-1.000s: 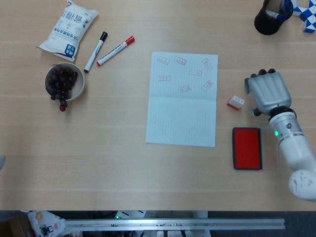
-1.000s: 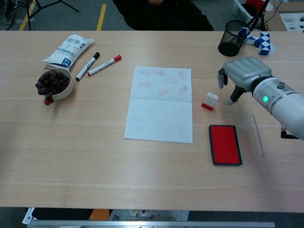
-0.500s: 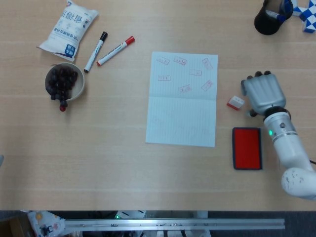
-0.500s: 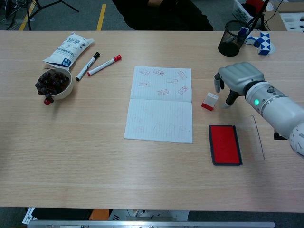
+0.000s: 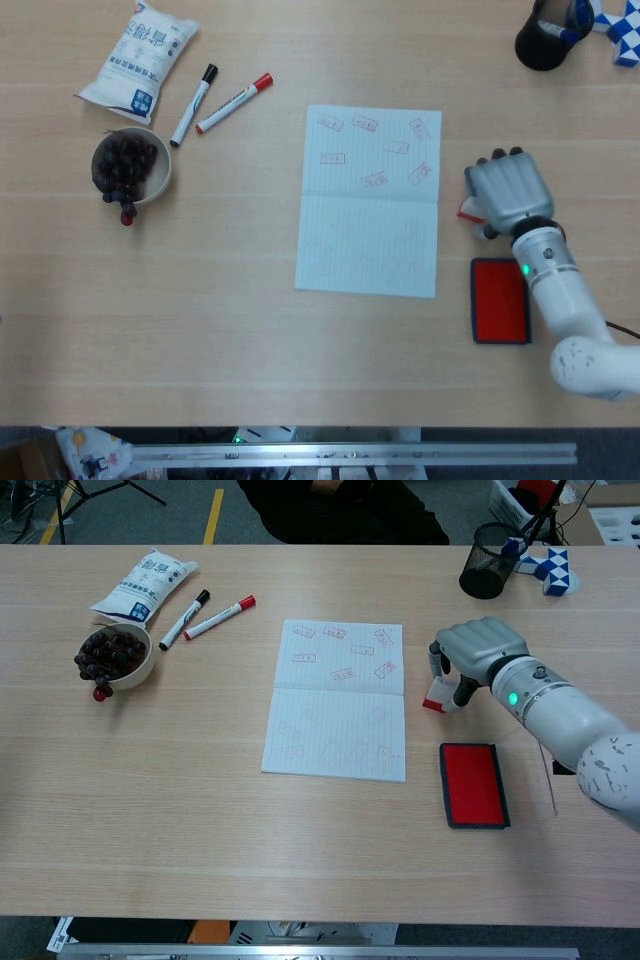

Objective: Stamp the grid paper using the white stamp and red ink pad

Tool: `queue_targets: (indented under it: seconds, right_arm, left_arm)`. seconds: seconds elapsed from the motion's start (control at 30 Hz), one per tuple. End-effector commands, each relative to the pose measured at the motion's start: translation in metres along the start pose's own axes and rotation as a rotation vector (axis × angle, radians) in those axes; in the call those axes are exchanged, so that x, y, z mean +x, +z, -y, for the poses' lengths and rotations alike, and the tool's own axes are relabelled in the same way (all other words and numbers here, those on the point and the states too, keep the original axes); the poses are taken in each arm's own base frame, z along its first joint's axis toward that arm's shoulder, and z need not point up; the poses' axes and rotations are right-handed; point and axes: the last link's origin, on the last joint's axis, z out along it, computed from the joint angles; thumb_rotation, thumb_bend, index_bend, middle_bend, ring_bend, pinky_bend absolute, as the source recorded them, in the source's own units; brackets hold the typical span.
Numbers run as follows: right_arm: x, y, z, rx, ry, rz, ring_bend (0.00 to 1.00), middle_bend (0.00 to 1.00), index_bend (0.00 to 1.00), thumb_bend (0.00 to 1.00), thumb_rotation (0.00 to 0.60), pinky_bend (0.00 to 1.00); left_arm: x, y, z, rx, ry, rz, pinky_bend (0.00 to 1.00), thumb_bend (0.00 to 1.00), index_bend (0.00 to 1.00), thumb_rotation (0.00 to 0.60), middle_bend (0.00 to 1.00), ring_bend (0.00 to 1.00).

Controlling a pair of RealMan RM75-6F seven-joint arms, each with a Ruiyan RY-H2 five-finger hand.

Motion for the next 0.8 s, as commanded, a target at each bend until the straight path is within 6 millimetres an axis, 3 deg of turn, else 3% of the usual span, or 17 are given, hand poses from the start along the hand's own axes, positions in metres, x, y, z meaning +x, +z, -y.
queue_targets:
  seconds: [0.03, 0.23, 0.8]
  right_arm:
    - [-0.0005, -0.0028, 0.0028, 0.012, -0.006, 0.004, 0.27, 0.42, 0.49, 0.14, 0.6, 0.29]
    - [-0.0043, -0.0097, 0.0016, 0.021, -0.013, 0.011, 0.27, 0.42, 0.49, 0.14, 0.6, 0.29]
    - [-0.0052, -0.0012, 0.0023, 0.013, -0.016, 0.001, 0.27, 0.42, 0.49, 0.21, 0.6, 0.29]
  left_arm:
    - [0.0002, -0.0004, 0.001, 0.003, 0.0, -0.001, 0.1, 0.17, 0.15, 0.6, 0.12, 0.16]
    - [-0.0004, -0.0007, 0.0026, 0.005, 0.001, 0.0, 0.1, 0.17, 0.15, 0.6, 0.12, 0.16]
    - [0.0015, -0.0015, 0.0063, 0.013, -0.003, -0.008, 0.1, 0.17, 0.15, 0.6, 0.12, 0.16]
